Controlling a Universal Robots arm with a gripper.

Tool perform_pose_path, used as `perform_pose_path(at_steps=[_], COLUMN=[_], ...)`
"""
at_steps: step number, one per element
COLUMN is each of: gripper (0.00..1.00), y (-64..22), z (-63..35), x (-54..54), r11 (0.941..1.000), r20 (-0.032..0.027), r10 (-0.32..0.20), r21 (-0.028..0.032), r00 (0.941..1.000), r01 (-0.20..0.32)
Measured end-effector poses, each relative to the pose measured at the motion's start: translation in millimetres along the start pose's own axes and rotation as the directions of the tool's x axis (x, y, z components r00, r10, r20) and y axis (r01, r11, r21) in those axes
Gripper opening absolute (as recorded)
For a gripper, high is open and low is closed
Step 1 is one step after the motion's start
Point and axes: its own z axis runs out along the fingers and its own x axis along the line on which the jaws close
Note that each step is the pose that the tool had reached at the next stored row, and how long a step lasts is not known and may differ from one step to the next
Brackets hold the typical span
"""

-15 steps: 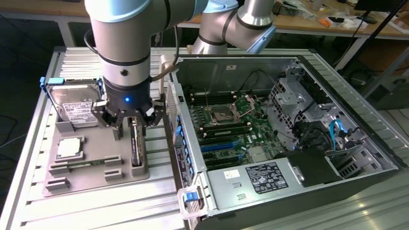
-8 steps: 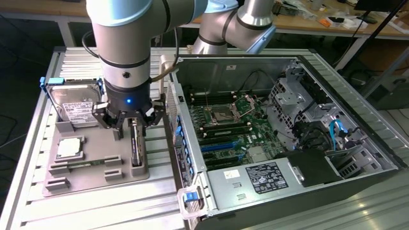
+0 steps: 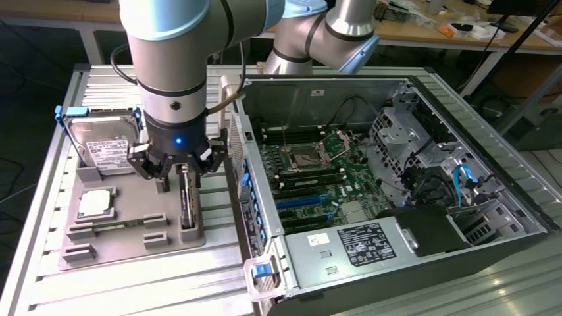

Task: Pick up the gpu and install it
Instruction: 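Pick up the gpu and move the gpu toward the slot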

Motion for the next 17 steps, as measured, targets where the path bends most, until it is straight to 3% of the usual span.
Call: perform_pose_path(at_steps=[11,15,17], gripper=[0.53,0.28,0.27], y=[0.0,0.0,0.0], z=[0.1,0.1,0.1], x=[0.0,-0.1,0.0], r11=[1.0000,1.0000,1.0000], r20=[0.0002,0.0003,0.0002], r10=[0.000,0.000,0.000], r21=[-0.0001,-0.0001,-0.0002], r00=[1.0000,1.0000,1.0000], r01=[0.000,0.000,0.000])
